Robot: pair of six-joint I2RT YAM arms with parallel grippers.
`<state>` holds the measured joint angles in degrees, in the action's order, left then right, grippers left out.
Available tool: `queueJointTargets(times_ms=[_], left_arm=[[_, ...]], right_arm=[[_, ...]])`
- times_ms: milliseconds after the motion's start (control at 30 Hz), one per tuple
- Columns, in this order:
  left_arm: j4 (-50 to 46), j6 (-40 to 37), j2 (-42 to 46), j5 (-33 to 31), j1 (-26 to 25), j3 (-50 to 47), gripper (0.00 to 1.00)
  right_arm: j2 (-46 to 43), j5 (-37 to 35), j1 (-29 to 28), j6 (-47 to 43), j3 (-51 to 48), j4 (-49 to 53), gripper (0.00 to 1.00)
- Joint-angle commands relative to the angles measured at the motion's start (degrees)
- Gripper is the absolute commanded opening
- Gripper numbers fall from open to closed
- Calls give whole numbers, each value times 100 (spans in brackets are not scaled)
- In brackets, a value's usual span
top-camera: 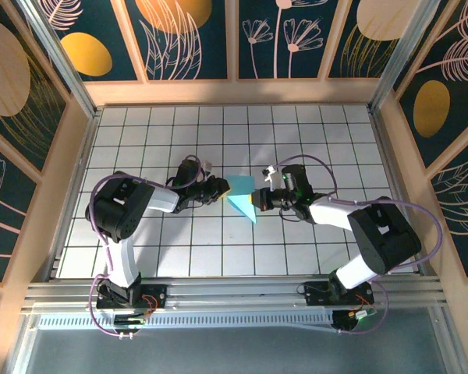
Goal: Fold a paper plane with a square sheet of paper (fold left side to right side)
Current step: Third fold the triangle at the center of the table.
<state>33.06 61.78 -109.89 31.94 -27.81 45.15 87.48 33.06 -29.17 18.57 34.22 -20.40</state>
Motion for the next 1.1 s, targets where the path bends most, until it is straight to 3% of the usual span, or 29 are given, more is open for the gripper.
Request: queueJointTargets(times_ms=[0,100,167,267,400,600,833,1067], left_arm=[[-65,-95,23,-141,-40,114,11],[-99,-46,120,-197,-56,78,3],[-123,45,215,-276,-107,45,1],[-131,254,374,-466,-235,-40,0],[-12,690,656,-854,-403,-259,0],[88,1285,1047,-1413,-626,-517,0],[39,1398,1033,-1447,-778,-476,0],[-1,1390,1039,-1437,-796,-498,0]], right_arm=[[-189,-46,94,59,-88,19,1],[-298,-330,90,9,32,425,14],[-413,-608,89,-11,168,814,25],[-678,-1237,59,-25,434,1552,34],[-1098,-2362,-181,81,800,2629,37],[-1350,-4221,-1399,648,1206,3867,37],[-562,-5346,-2819,1557,1545,4367,41],[227,-5862,-3290,1843,1762,4363,45]])
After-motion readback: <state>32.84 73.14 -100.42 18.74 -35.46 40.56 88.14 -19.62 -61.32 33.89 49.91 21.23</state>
